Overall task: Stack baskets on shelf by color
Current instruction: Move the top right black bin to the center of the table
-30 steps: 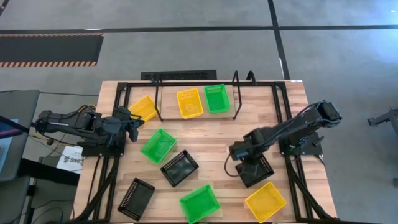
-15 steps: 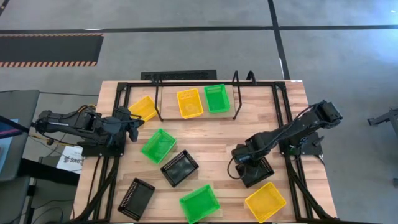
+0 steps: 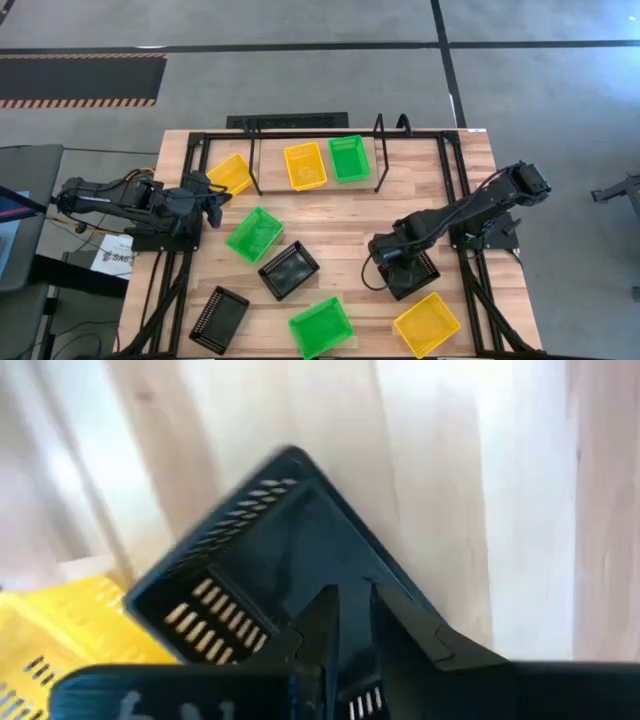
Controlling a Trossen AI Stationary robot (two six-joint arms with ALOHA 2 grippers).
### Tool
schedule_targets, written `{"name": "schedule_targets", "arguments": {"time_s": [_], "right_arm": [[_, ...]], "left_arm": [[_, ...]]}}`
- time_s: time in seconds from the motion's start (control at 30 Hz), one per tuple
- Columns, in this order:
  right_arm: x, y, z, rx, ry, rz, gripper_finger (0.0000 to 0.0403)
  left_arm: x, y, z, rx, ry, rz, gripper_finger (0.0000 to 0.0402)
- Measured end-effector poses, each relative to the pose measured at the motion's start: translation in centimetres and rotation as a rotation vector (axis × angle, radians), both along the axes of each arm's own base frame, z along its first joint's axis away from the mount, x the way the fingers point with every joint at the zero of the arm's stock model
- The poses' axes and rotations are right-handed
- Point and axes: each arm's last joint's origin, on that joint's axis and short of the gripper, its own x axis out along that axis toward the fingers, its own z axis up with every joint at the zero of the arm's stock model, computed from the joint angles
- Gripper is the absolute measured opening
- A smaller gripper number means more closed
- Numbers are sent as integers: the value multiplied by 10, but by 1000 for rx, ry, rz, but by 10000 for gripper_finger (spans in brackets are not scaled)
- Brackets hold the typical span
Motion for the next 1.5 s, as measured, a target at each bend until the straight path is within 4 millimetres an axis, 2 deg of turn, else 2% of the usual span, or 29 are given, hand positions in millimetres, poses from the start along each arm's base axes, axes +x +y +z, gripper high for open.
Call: {"name": "schedule_targets", "arguments": {"time_s": [0.27, 0.53, 0.7, 0.83, 0.97, 1.3, 1.5], "right_arm": [[-1, 6, -4, -99, -12, 184, 82], [6, 6, -28, -161, 93, 247, 82], [11, 9, -46, -177, 155, 283, 82], [13, 10, -53, -169, 190, 278, 82], [15, 11, -47, -159, 170, 275, 82], [19, 13, -11, -133, 92, 232, 82], [20, 13, -5, -126, 93, 158, 85]], "left_arm": [[-1, 0, -2, 7, 20, 4, 0], [0, 0, -14, -13, 53, 19, 0], [1, 0, -14, -22, 42, 24, 0], [1, 0, -13, -21, 36, 22, 0], [1, 0, -13, -18, 37, 21, 0], [1, 0, -13, -17, 38, 21, 0], [1, 0, -13, -17, 38, 21, 0]]}}
